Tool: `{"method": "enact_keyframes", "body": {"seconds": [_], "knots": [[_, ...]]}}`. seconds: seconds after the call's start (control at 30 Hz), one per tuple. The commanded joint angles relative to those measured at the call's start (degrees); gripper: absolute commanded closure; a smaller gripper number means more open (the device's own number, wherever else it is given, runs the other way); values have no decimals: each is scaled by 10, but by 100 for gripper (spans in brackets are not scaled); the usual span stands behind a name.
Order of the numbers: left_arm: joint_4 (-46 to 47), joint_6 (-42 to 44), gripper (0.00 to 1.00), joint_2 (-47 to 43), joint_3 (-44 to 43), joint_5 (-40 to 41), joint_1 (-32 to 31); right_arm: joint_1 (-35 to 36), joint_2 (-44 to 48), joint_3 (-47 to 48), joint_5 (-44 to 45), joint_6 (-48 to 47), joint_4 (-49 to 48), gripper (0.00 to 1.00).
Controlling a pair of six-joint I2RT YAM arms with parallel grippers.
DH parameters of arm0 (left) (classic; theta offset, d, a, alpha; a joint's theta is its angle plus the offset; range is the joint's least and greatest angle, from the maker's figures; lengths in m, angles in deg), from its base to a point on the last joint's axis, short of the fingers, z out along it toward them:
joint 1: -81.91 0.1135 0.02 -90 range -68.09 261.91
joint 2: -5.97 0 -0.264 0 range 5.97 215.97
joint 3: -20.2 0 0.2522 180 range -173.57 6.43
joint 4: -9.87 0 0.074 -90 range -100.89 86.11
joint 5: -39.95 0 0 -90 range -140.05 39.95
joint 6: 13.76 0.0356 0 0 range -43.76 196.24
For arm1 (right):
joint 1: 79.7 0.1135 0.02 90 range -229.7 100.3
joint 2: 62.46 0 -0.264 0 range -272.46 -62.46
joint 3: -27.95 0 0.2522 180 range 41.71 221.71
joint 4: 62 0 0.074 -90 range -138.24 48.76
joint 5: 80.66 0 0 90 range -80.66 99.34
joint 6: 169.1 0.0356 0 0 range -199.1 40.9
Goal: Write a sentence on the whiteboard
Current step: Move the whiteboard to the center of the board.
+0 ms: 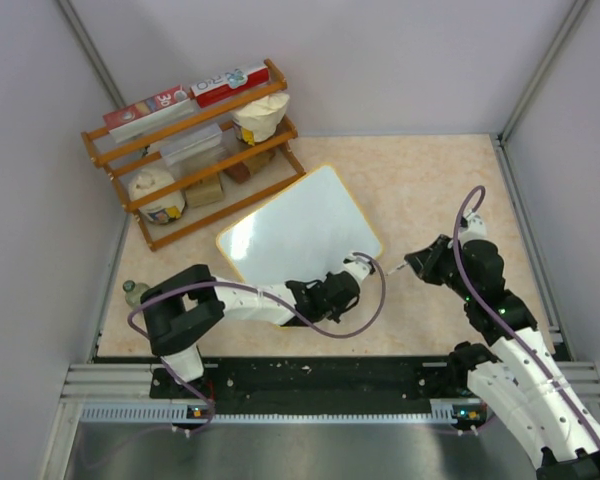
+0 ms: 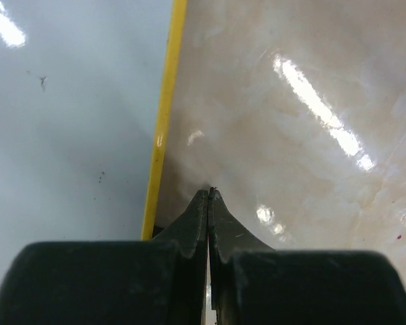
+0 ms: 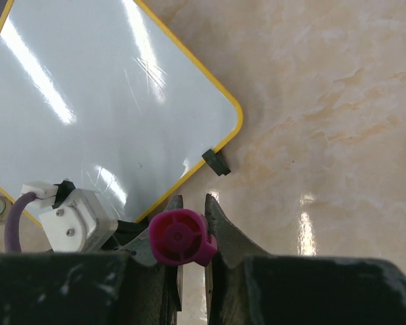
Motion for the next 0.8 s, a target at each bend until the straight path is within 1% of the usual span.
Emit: {"method": "enact_keyframes", "body": {"seconds": [0.0,0.1,0.23,0.4,0.43,0.47,0.53,0.57,0.6,0.67,0.73,0.77], "knots": [[-69,-36,100,-28,56,11,3,-4,-1,10,15,-4,-30,100],[-79,-46,100,-45,77,10,4,-4,-6,13,13,-5,-33,100],[-69,-63,100,-66,115,17,3,-4,-14,12,10,-7,-44,100],[-71,-75,100,-105,129,32,4,-4,-28,13,-1,-3,-61,100],[-65,-71,100,-116,135,25,4,-5,-29,14,-2,-3,-63,100],[-43,-52,100,-144,140,-1,4,-4,-29,14,-3,-4,-63,100],[-28,-37,100,-179,141,-27,4,-4,-29,16,-4,-3,-65,100],[-9,-30,100,-209,138,-44,3,-4,-28,16,-4,-3,-65,100],[-5,-27,100,-224,134,-70,4,-4,-29,16,-5,-4,-67,100],[4,-13,88,-256,116,-90,4,-4,-30,16,-5,-4,-69,100],[5,-6,73,-272,96,-90,6,-5,-32,17,-7,-2,-70,100],[1,-5,59,-284,88,-88,9,-4,-32,17,-7,-1,-71,100]]}}
